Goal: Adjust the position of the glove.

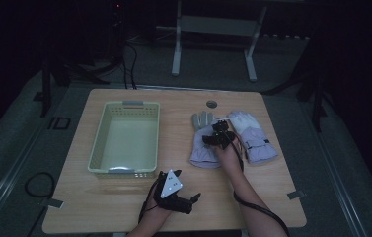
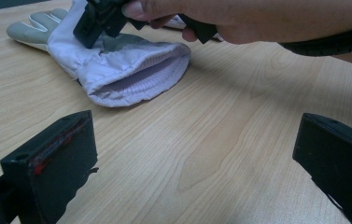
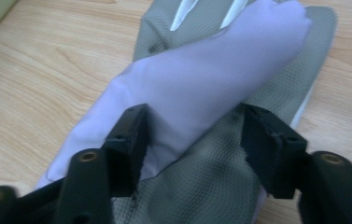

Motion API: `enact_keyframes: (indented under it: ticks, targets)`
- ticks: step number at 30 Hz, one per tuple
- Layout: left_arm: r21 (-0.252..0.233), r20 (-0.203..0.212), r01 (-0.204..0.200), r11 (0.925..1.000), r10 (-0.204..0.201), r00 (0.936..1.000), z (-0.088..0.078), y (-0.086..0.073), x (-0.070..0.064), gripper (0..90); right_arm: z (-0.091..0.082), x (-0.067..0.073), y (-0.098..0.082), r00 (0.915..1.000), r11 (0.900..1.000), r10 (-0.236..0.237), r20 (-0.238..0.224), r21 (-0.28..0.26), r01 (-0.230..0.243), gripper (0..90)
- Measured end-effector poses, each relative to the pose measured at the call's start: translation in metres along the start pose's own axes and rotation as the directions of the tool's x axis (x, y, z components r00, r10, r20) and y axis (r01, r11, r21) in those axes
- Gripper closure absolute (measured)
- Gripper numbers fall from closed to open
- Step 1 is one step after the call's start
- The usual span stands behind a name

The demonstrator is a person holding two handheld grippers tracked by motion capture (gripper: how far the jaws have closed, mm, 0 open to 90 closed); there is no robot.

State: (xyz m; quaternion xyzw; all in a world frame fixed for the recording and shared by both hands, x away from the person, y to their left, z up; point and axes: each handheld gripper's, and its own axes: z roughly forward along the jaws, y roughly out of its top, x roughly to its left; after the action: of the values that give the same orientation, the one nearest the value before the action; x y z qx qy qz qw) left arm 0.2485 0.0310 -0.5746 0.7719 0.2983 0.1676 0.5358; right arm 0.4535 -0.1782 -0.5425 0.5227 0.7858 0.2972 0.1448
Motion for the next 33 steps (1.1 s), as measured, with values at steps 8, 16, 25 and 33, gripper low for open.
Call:
enact_keyframes:
  ticks: [8, 16, 25, 33]
  targets:
    - [0.002, -0.002, -0.003, 1.0, 0.003, 1.0, 0.0, 0.0, 0.0, 0.0, -0.004, 0.001, 0.0, 0.9988, 1.0, -0.01, -0.048, 0.023, 0.011, 75.9]
    - [0.0, -0.001, 0.002, 1.0, -0.002, 1.0, 0.0, 0.0, 0.0, 0.0, -0.024, 0.001, 0.006, 0.9903, 0.998, -0.047, -0.131, 0.03, 0.051, 84.2]
    - [0.002, -0.004, -0.003, 1.0, 0.003, 1.0, 0.0, 0.0, 0.0, 0.0, -0.069, 0.011, 0.009, 0.9791, 0.992, -0.126, -0.159, -0.025, 0.124, 84.2]
    - [0.003, -0.005, -0.004, 1.0, 0.004, 1.0, 0.0, 0.0, -0.001, 0.0, -0.094, 0.014, -0.018, 0.9759, 0.986, -0.166, -0.142, -0.049, 0.16, 84.2]
